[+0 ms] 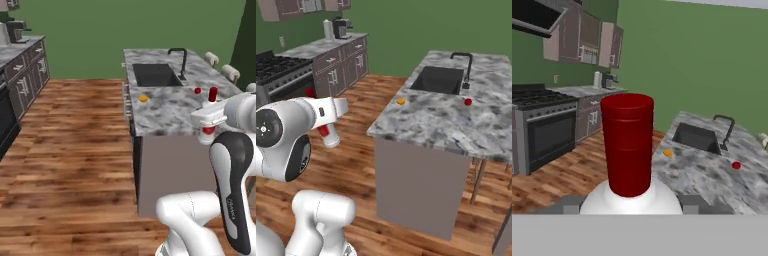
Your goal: Place the liquor on the top shelf of the fridge to keep it out of children's reach, and place the orange and apple on lower shelves for easy access.
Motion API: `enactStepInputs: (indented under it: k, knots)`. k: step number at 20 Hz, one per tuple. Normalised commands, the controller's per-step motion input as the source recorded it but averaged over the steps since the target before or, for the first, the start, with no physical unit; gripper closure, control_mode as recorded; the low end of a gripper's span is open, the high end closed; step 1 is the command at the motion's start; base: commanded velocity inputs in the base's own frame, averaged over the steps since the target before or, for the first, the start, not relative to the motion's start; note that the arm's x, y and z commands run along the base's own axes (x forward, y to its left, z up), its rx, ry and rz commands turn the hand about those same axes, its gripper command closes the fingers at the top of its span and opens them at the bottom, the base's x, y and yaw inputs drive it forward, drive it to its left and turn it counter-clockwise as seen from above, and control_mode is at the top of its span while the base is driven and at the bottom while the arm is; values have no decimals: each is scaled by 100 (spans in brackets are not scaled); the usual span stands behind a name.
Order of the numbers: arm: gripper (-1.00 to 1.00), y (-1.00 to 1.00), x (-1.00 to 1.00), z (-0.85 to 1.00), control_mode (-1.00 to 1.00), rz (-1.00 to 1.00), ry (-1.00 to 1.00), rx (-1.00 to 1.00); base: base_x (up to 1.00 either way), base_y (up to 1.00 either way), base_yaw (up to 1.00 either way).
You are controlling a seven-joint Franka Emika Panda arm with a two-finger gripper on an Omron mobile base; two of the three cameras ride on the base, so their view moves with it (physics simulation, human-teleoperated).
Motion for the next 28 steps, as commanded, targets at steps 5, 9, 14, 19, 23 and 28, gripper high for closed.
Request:
enactStepInputs:
  k: [5,9,14,19,23,28]
  knots:
    - [100,0,0,0,100,0,0,0,-1,13,62]
    - [100,0,0,0,100,0,0,0,0,4,75]
    - [100,0,0,0,100,0,0,0,0,10,79]
    - [100,0,0,0,100,0,0,0,5,13,75]
    - [100,0,0,0,100,0,0,0,22,5,69]
    - [100,0,0,0,100,0,0,0,35,0,62]
